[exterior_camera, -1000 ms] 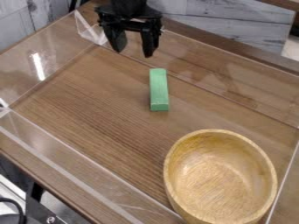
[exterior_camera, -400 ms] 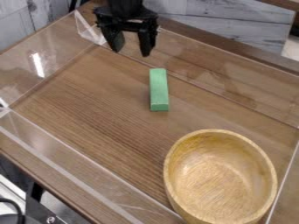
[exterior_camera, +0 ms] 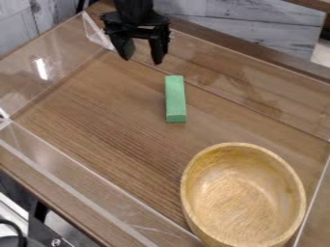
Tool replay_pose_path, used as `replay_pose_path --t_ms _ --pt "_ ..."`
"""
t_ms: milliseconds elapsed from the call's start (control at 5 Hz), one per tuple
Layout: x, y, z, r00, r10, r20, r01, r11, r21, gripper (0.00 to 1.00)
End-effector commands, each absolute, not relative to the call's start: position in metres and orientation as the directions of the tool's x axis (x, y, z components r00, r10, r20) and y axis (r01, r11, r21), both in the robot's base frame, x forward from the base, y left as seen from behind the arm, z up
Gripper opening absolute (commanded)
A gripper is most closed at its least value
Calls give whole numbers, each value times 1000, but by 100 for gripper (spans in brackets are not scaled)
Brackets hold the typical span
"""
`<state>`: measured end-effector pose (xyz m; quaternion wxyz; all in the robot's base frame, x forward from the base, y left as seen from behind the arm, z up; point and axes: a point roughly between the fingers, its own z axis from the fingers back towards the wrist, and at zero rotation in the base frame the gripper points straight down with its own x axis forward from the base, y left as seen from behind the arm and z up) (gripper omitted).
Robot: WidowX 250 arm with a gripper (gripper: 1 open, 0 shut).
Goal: Remove the green block from inside the brown bowl and put it on the table
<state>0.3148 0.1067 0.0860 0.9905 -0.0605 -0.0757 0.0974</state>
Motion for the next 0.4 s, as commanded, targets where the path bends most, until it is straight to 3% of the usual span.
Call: replay_pose_path --t_ms 0,200 --pt "328 118 100 956 204 210 -182 976 -120 100" --pt "332 124 96 953 214 214 -191 974 -122 100"
